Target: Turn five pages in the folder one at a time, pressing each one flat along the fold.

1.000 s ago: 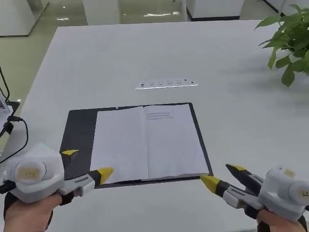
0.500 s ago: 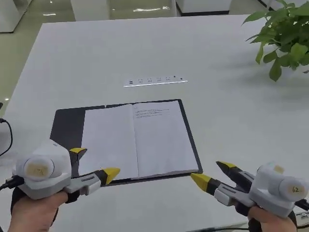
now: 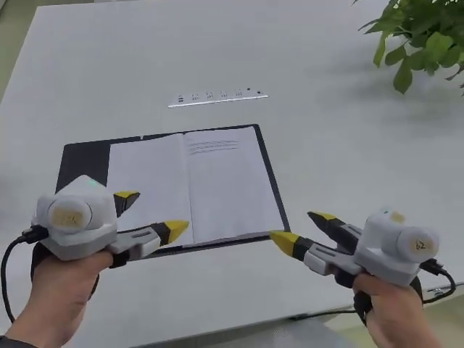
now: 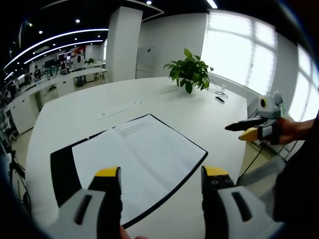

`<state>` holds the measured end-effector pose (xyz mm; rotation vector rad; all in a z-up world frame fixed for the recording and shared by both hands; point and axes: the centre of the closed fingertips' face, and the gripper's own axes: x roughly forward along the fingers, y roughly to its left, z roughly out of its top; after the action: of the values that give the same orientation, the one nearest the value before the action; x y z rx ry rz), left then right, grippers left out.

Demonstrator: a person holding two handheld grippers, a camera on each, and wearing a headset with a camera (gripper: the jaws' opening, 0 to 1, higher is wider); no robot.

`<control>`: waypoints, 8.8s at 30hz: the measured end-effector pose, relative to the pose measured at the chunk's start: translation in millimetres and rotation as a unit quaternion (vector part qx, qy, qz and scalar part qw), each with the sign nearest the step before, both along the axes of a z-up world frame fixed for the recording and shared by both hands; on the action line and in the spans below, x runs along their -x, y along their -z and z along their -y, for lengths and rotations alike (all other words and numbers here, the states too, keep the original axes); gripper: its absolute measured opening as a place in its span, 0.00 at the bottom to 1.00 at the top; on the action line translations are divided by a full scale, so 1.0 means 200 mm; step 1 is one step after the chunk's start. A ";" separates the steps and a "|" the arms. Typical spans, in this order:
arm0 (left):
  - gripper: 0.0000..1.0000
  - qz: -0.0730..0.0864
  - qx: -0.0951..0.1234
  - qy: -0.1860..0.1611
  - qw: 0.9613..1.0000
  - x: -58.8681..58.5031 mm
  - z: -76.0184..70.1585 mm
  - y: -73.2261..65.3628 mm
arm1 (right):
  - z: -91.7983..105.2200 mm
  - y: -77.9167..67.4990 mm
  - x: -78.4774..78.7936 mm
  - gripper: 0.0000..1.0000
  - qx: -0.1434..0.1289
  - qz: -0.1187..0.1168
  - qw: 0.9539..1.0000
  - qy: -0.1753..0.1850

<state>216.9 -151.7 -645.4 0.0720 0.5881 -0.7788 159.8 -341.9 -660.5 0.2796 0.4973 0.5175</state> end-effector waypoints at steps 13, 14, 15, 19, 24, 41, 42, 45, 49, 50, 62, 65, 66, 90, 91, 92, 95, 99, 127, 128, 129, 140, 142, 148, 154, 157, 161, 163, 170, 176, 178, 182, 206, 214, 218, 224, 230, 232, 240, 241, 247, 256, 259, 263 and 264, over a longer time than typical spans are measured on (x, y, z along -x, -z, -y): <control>0.64 -0.008 0.003 0.033 0.999 -0.03 0.19 0.04 | 0.01 0.04 0.02 0.60 0.004 -0.016 1.000 -0.005; 0.64 -0.010 0.005 0.036 0.999 -0.03 0.21 0.04 | 0.01 0.05 0.03 0.60 0.006 -0.018 1.000 -0.006; 0.64 -0.011 0.008 0.038 0.999 -0.03 0.22 0.05 | 0.01 0.05 0.03 0.60 0.006 -0.020 1.000 -0.009; 0.63 -0.020 0.007 0.041 0.999 -0.03 0.27 0.10 | 0.01 0.06 0.04 0.61 0.008 -0.023 1.000 -0.011; 0.63 -0.034 0.010 0.055 0.998 -0.02 0.35 0.18 | 0.03 0.06 0.04 0.60 0.004 -0.023 1.000 -0.005; 0.65 -0.025 -0.030 0.105 0.994 -0.13 0.61 0.30 | 0.05 0.09 0.05 0.59 -0.002 -0.040 0.999 -0.005; 0.65 -0.024 -0.029 0.108 0.993 -0.14 0.64 0.30 | 0.05 0.10 0.06 0.59 -0.002 -0.041 0.999 -0.005; 0.66 -0.020 -0.023 0.111 0.993 -0.18 0.69 0.31 | 0.05 0.10 0.06 0.59 -0.003 -0.043 0.999 -0.005; 0.66 -0.022 -0.032 0.120 0.992 -0.18 0.76 0.37 | 0.05 0.11 0.06 0.59 -0.001 -0.047 0.999 -0.006; 0.66 -0.024 -0.034 0.124 0.991 -0.19 0.78 0.40 | 0.05 0.11 0.06 0.59 -0.001 -0.048 0.999 -0.006; 0.66 -0.010 -0.071 0.139 0.988 -0.20 0.92 0.56 | 0.06 0.13 0.07 0.59 0.000 -0.057 0.998 -0.007; 0.66 -0.012 -0.076 0.138 0.988 -0.21 0.93 0.60 | 0.06 0.14 0.07 0.59 0.001 -0.060 0.998 -0.007; 0.67 -0.013 -0.081 0.139 0.987 -0.21 0.93 0.62 | 0.07 0.14 0.07 0.58 0.000 -0.060 0.998 -0.006; 0.68 0.009 -0.099 0.171 0.980 -0.18 0.91 0.69 | 0.06 0.19 0.02 0.57 0.000 -0.072 0.997 -0.010; 0.68 0.009 -0.099 0.171 0.980 -0.18 0.91 0.69 | 0.06 0.19 0.02 0.57 0.000 -0.072 0.997 -0.009; 0.67 0.008 -0.097 0.172 0.980 -0.18 0.91 0.68 | 0.06 0.20 0.01 0.57 -0.001 -0.073 0.997 -0.009; 0.61 0.005 -0.090 0.168 0.982 -0.20 0.89 0.67 | 0.05 0.20 0.00 0.57 -0.005 -0.073 0.997 -0.010; 0.56 0.000 -0.086 0.174 0.981 -0.21 0.89 0.67 | 0.03 0.22 -0.02 0.57 -0.007 -0.074 0.997 -0.016; 0.43 -0.032 -0.018 0.138 0.990 -0.24 0.85 0.61 | 0.00 0.29 -0.31 0.54 -0.031 -0.070 0.997 -0.026; 0.42 -0.035 -0.012 0.135 0.990 -0.24 0.84 0.61 | 0.00 0.30 -0.34 0.54 -0.035 -0.070 0.997 -0.025; 0.40 -0.037 -0.011 0.134 0.990 -0.24 0.83 0.61 | 0.00 0.30 -0.36 0.54 -0.039 -0.070 0.997 -0.024; 0.37 -0.044 0.001 0.127 0.991 -0.25 0.82 0.63 | -0.08 0.40 -0.50 0.54 -0.079 -0.092 0.992 -0.032; 0.37 -0.044 0.000 0.128 0.991 -0.25 0.82 0.63 | -0.09 0.41 -0.51 0.53 -0.086 -0.097 0.991 -0.031; 0.38 -0.048 0.000 0.124 0.991 -0.24 0.80 0.63 | -0.10 0.40 -0.52 0.45 -0.118 -0.097 0.988 -0.024; 0.47 -0.053 -0.006 0.118 0.992 -0.22 0.75 0.62 | -0.09 0.40 -0.50 0.38 -0.125 -0.096 0.987 -0.020; 0.49 -0.051 0.002 0.105 0.993 -0.22 0.72 0.59 | -0.07 0.40 -0.50 0.32 -0.132 -0.093 0.987 -0.011; 0.52 -0.048 0.006 0.095 0.994 -0.19 0.68 0.54 | -0.06 0.38 -0.52 0.17 -0.160 -0.088 0.983 0.014; 0.52 -0.047 0.011 0.090 0.995 -0.18 0.67 0.53 | -0.06 0.36 -0.52 0.09 -0.165 -0.086 0.982 0.020; 0.54 -0.038 0.021 0.059 0.997 -0.16 0.58 0.47 | -0.10 0.35 -0.53 0.01 -0.167 -0.083 0.982 0.019; 0.55 -0.032 0.023 0.047 0.998 -0.16 0.51 0.43 | -0.12 0.31 -0.54 0.00 -0.178 -0.078 0.981 0.021; 0.56 -0.030 0.022 0.044 0.998 -0.17 0.50 0.43 | -0.14 0.30 -0.54 0.00 -0.177 -0.076 0.981 0.019; 0.58 -0.026 0.024 0.036 0.999 -0.18 0.47 0.40 | -0.15 0.27 -0.54 0.00 -0.179 -0.073 0.981 0.018; 0.64 0.009 -0.003 -0.027 1.000 -0.14 0.02 0.29 | -0.40 0.16 -0.54 0.00 -0.178 -0.058 0.982 -0.009; 0.66 0.014 0.001 -0.036 0.999 -0.12 -0.05 0.28 | -0.48 0.13 -0.55 0.00 -0.176 -0.052 0.983 -0.020; 0.66 0.018 0.006 -0.044 0.999 -0.12 -0.09 0.25 | -0.52 0.11 -0.55 0.00 -0.176 -0.049 0.983 -0.024; 0.67 0.023 0.011 -0.049 0.998 -0.11 -0.13 0.23 | -0.57 0.11 -0.54 0.00 -0.174 -0.047 0.983 -0.030; 0.69 0.024 0.014 -0.054 0.998 -0.11 -0.19 0.21 | -0.62 0.10 -0.54 0.00 -0.175 -0.045 0.983 -0.032; 0.69 0.024 0.014 -0.056 0.998 -0.09 -0.20 0.21 | -0.64 0.09 -0.54 0.00 -0.175 -0.044 0.983 -0.034; 0.70 0.026 0.018 -0.067 0.997 -0.07 -0.29 0.19 | -0.76 0.08 -0.54 0.00 -0.175 -0.044 0.982 -0.048; 0.70 0.024 0.021 -0.070 0.997 -0.06 -0.31 0.20 | -0.79 0.08 -0.55 0.00 -0.176 -0.045 0.982 -0.050; 0.70 0.024 0.020 -0.077 0.997 -0.03 -0.37 0.20 | -0.90 0.07 -0.55 0.00 -0.178 -0.046 0.981 -0.066; 0.70 0.025 0.023 -0.094 0.995 0.01 -0.47 0.19 | -1.04 0.08 -0.53 0.00 -0.180 -0.054 0.978 -0.088; 0.70 0.025 0.024 -0.095 0.995 0.02 -0.49 0.19 | -1.09 0.08 -0.53 0.00 -0.179 -0.056 0.978 -0.093; 0.70 0.027 0.020 -0.094 0.995 0.03 -0.53 0.19 | -1.13 0.08 -0.53 0.00 -0.181 -0.059 0.977 -0.097; 0.70 0.028 0.020 -0.095 0.995 0.03 -0.54 0.18 | -1.15 0.08 -0.53 0.00 -0.182 -0.061 0.976 -0.099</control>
<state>210.8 -43.1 -682.4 0.0007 0.5179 -0.6010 265.1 -111.3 -677.2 0.6187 0.5508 0.7909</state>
